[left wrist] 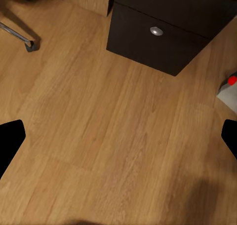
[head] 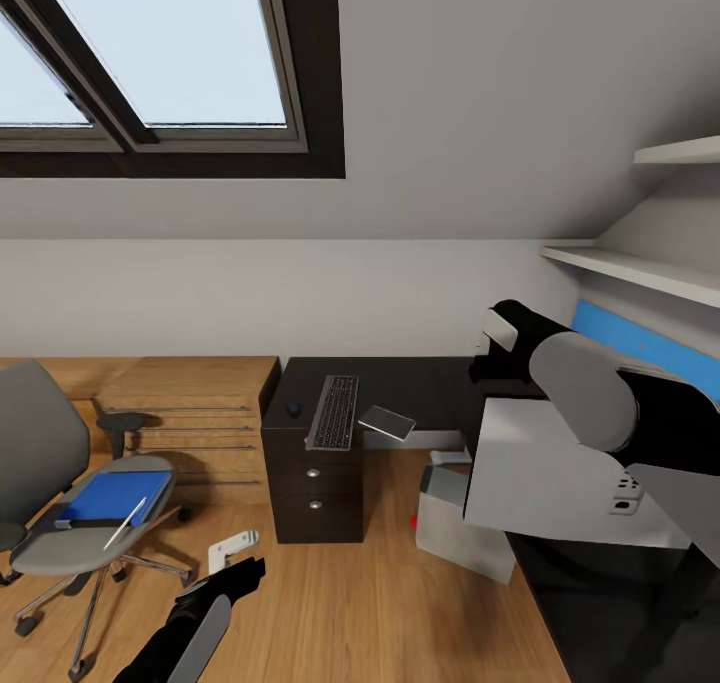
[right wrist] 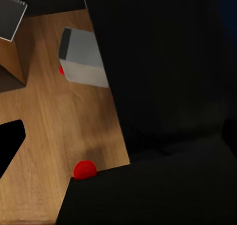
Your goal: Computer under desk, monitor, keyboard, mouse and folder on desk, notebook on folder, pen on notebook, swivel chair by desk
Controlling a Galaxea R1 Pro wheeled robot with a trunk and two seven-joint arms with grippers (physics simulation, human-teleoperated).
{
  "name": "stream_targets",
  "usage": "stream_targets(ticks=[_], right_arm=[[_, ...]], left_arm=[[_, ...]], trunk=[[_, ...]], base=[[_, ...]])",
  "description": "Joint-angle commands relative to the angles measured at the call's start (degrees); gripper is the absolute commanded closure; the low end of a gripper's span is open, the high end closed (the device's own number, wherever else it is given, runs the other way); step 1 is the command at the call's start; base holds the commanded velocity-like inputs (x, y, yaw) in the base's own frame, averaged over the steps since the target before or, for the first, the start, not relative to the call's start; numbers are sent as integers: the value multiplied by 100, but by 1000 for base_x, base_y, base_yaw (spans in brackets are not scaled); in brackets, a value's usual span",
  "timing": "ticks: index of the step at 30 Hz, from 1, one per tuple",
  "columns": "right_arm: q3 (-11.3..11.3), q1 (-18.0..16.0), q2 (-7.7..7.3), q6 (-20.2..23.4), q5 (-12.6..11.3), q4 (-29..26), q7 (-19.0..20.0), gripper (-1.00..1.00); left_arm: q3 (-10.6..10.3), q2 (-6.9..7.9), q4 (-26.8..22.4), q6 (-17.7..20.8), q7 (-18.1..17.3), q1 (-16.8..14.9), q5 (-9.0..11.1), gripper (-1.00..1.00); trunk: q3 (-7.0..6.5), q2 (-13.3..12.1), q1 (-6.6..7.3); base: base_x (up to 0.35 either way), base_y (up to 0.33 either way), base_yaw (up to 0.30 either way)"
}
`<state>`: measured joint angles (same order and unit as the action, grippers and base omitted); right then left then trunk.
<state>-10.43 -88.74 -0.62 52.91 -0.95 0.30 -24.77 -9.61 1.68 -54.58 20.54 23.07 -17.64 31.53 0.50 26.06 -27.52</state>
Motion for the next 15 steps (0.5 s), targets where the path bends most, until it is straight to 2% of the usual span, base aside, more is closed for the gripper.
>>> stream_targets(ticks=[1,9,15], right_arm=[[-47,-4,0,36,-11,10,-54,-100],[-47,-3,0,57,-11,14,-54,-100],[-47,-2,-7,53,-11,14,-54,-100]], left_arm=[[-26,8,-9,10,55,-3,55,-100],[-32,8,-9,12,50,-3,57,-100],[-32,8,-9,12,49,-3,55,-100]], trunk=[[5,7,-3],[5,7,-3],[5,7,-3]], base=[[-68,0,0],[-219,0,0],[-89,0,0]])
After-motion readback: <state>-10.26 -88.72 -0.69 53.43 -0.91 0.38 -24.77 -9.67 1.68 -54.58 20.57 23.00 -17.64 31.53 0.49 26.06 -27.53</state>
